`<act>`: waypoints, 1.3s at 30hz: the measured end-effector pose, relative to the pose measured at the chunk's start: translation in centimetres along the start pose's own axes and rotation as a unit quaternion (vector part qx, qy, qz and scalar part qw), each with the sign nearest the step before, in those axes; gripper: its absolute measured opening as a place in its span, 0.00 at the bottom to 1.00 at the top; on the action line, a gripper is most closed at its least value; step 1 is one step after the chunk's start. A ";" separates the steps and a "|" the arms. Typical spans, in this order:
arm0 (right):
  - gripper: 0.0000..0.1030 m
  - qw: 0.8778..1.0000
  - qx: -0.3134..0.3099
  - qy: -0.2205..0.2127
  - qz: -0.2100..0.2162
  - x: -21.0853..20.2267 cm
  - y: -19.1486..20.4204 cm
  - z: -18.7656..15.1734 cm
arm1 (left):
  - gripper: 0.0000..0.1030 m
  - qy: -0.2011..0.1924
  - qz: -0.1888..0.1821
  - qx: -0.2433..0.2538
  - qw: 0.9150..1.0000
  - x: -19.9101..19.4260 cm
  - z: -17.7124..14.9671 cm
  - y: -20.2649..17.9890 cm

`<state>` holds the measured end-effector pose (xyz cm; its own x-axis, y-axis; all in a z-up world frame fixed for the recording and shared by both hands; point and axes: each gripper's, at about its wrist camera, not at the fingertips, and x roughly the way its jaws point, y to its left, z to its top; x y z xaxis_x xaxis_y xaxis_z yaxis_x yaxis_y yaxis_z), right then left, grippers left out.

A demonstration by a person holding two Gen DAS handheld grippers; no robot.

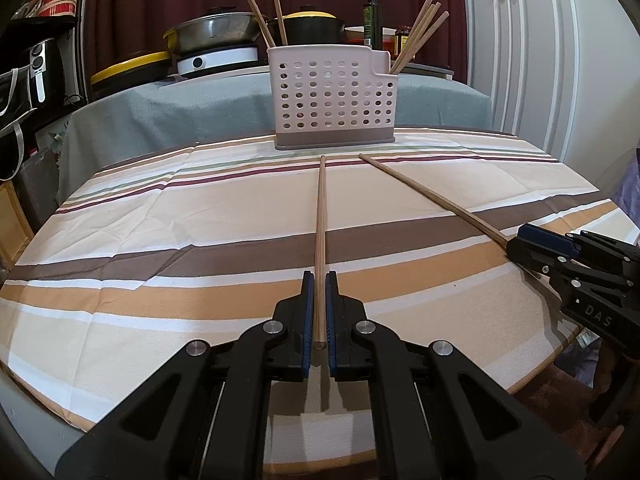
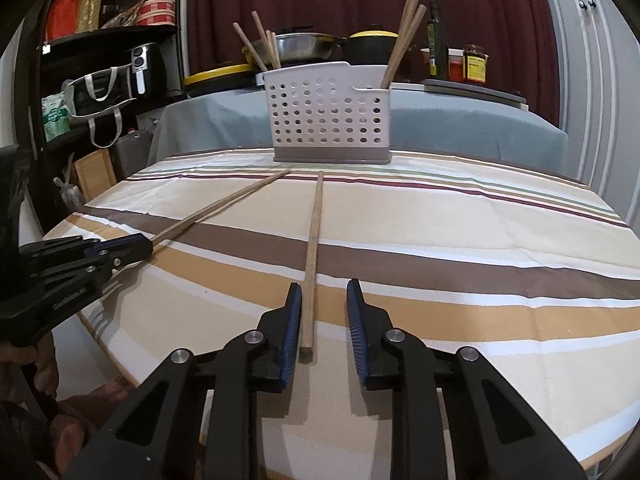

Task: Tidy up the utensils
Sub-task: 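Close the left tool on one chopstick while the right tool closes on the other, then lift both chopsticks upright and carry them over the white caddy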

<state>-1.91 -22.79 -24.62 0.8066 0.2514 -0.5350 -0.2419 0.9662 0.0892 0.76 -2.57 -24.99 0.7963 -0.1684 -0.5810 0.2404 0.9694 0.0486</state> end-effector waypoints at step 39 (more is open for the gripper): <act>0.07 0.996 -0.012 -0.083 -0.035 -5.2 -0.7 3.6 | 0.06 -0.081 0.001 0.000 0.997 -4.5 3.5 -0.2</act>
<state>-3.95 -24.57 -18.89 0.8995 0.1917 -0.3926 -0.1937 0.9804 0.0351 -0.95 -2.68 -19.51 0.8755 -0.1931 -0.4430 0.2388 0.9698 0.0491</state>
